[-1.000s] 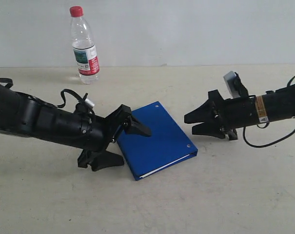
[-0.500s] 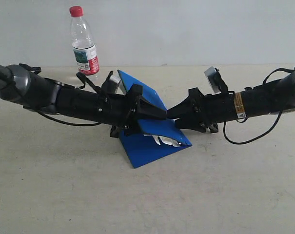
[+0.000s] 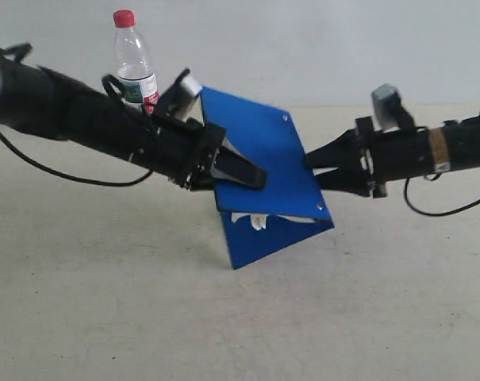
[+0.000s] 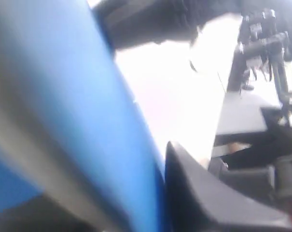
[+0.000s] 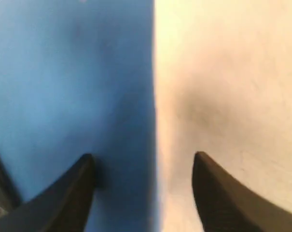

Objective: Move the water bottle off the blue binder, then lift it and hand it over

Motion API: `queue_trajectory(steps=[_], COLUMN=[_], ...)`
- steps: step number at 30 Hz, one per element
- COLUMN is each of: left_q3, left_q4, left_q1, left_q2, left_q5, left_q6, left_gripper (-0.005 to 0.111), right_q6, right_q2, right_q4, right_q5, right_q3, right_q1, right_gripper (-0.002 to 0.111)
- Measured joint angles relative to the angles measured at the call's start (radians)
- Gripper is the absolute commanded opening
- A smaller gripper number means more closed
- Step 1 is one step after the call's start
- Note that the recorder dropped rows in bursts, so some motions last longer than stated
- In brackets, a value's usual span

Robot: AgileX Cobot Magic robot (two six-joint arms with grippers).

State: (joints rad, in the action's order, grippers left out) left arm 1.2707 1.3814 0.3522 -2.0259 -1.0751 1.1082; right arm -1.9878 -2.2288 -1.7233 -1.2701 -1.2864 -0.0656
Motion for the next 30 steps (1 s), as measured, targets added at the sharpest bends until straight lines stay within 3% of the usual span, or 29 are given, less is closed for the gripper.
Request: queue_trajectory(steps=[2,5,12,16,23,30], left_q3=[-0.016,-0.032,-0.090,-0.095,-0.097,-0.097], left_q4=[-0.005,0.011,-0.006,0.013,0.139,0.140], left_q1=[0.004,0.010,0.021,0.021,0.016,0.004], left_q2=[0.081,0.190,0.234,0.233,0.292,0.286], left_q5=[-0.028,-0.097,-0.137,-0.124,0.205,0.372], left_q6=[-0.001,-0.008,0.004,0.026,0.117,0.178], left_gripper=[0.004,0.004,0.004,0.004,0.004,0.004], right_q6=[-0.019,-0.038,0.037,0.085,0.090,0.017], right_q2=[0.025,0.024,0.017,0.017,0.017,0.017], right_q4=[0.005,-0.002,-0.019,-0.021,-0.021,-0.021], right_q5=[-0.008,0.044,0.055,0.051,0.062,0.063], right_q3=[-0.002,0.018,0.047,0.048,0.048,0.048], right_q1=[-0.043,-0.057,0.082,0.095,-0.049,-0.231], right_gripper=[0.074,0.075,0.075,0.075,0.075,0.075])
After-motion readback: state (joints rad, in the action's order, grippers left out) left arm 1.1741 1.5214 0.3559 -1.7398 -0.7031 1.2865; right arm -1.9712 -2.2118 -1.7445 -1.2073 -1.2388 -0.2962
